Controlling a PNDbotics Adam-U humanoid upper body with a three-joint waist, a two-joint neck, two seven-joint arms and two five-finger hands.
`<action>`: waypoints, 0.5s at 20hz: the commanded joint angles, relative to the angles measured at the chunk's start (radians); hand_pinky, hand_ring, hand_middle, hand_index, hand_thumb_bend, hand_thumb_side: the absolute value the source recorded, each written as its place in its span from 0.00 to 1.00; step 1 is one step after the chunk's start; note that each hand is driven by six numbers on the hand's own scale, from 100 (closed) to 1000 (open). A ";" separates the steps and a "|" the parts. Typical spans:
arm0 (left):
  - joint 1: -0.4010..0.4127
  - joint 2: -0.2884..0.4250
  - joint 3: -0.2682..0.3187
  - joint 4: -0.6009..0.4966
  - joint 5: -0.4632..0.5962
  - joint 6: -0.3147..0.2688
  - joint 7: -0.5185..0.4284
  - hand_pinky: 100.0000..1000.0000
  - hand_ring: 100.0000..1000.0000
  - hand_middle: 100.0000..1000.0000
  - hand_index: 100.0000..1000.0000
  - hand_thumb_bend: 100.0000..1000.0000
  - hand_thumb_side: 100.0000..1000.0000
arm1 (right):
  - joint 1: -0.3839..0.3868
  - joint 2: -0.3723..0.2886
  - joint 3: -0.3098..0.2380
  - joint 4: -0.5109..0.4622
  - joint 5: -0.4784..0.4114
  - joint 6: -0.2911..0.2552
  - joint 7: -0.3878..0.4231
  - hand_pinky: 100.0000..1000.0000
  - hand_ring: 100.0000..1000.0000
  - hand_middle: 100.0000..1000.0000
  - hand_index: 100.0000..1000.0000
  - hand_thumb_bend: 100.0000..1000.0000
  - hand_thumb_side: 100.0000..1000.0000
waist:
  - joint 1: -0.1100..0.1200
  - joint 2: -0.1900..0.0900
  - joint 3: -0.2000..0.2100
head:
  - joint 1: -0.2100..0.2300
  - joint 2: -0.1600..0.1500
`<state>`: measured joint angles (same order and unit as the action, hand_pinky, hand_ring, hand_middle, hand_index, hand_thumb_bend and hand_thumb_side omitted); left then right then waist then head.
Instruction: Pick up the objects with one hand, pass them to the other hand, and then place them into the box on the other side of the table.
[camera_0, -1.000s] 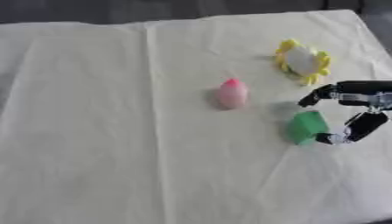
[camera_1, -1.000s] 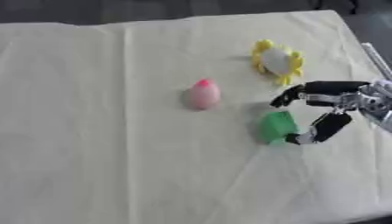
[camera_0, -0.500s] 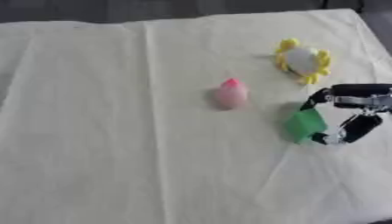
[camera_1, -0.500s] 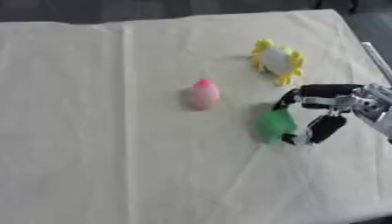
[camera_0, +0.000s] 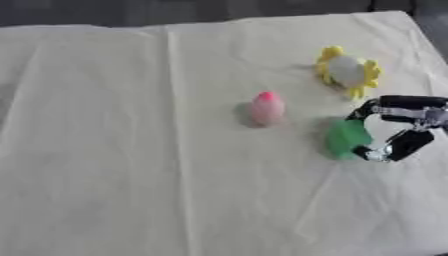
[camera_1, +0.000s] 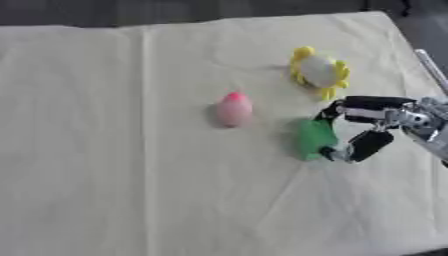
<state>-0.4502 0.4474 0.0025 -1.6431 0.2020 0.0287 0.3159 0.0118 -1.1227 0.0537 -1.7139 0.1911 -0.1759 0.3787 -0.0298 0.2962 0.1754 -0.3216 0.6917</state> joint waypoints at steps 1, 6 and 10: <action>-0.015 0.024 0.006 -0.019 0.004 0.000 -0.001 0.70 0.67 0.59 0.73 0.00 0.77 | 0.004 -0.023 -0.015 -0.019 -0.027 0.016 -0.023 0.86 0.63 0.38 0.52 0.00 0.22 | 0.011 -0.007 -0.003 | -0.006 -0.014; -0.012 0.028 0.006 -0.022 0.005 0.000 -0.001 0.70 0.67 0.59 0.73 0.00 0.77 | 0.005 -0.035 -0.039 -0.057 -0.095 0.032 -0.071 0.86 0.60 0.34 0.47 0.00 0.18 | 0.013 -0.018 -0.012 | -0.002 -0.010; -0.008 0.033 0.007 -0.023 0.005 0.001 0.001 0.70 0.67 0.59 0.73 0.00 0.76 | 0.010 -0.038 -0.065 -0.100 -0.144 0.037 -0.093 0.86 0.60 0.33 0.47 0.00 0.13 | 0.015 -0.027 -0.019 | 0.002 -0.007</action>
<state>-0.4491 0.4484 0.0025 -1.6478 0.2020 0.0289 0.3161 0.0261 -1.1222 0.0132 -1.7903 0.0649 -0.1399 0.2965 -0.0270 0.2950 0.1574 -0.3202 0.6916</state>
